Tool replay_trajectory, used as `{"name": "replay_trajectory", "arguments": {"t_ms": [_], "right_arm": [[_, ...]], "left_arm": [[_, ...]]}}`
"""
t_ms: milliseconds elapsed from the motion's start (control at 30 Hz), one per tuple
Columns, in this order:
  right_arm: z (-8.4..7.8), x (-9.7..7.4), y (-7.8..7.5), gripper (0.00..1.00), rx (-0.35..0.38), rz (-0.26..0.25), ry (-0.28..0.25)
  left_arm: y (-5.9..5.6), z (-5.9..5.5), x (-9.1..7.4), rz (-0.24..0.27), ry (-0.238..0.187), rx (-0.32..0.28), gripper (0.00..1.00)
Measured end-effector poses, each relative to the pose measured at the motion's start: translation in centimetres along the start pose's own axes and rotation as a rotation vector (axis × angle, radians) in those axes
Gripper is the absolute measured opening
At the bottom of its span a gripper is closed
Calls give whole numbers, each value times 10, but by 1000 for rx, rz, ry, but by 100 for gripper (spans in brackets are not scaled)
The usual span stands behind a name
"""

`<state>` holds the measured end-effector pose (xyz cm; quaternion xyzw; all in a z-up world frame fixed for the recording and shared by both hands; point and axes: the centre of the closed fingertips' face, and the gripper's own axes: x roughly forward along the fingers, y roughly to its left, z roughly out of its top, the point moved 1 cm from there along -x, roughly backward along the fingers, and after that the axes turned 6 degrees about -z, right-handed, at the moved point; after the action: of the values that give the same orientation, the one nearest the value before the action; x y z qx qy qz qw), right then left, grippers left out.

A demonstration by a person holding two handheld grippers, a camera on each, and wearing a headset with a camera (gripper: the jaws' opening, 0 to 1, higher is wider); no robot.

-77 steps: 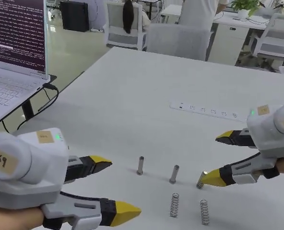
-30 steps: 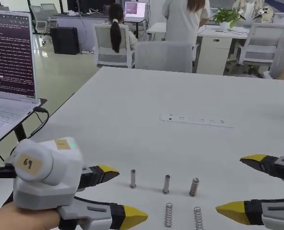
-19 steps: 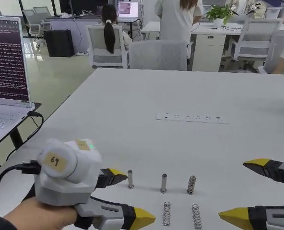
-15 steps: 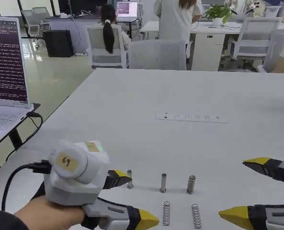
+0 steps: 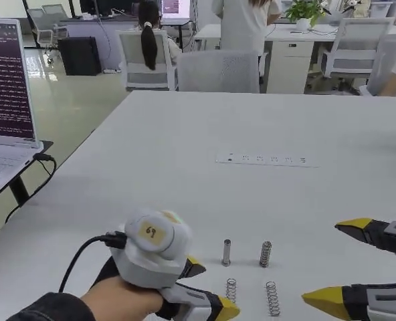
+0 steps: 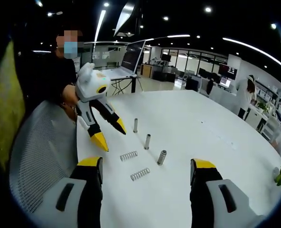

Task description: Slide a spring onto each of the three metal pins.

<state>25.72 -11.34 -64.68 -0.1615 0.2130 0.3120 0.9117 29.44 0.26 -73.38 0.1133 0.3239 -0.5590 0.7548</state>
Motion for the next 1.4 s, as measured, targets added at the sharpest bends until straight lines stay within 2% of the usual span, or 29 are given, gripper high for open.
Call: {"name": "replay_trajectory", "arguments": {"t_ms": [133,267,500,600,700,867,1033,1267,1400], "right_arm": [[0,0,1,74,0,3,1],[-3,-1,1,74,4,2,4],[-4,1,2,73,6,10,8],[-3,2,3,73,2,15,8],[-3,2,3,73,3,16,9],[-5,2,3,73,5,16,10],[-6,2,2,72,5,16,14],[-6,3,5,72,4,26,16],[-5,3,5,72,2,30,16]], "left_arm": [[5,-5,10,24,25,1,40],[10,-9,18,51,25,-5,35],[12,-19,30,80,46,-9,33],[13,-20,34,95,41,-22,33],[16,-21,36,116,43,-5,32],[22,-21,39,132,39,-16,31],[28,-28,37,153,64,3,30],[40,-30,27,196,53,-4,24],[39,-29,27,183,35,0,22]]}}
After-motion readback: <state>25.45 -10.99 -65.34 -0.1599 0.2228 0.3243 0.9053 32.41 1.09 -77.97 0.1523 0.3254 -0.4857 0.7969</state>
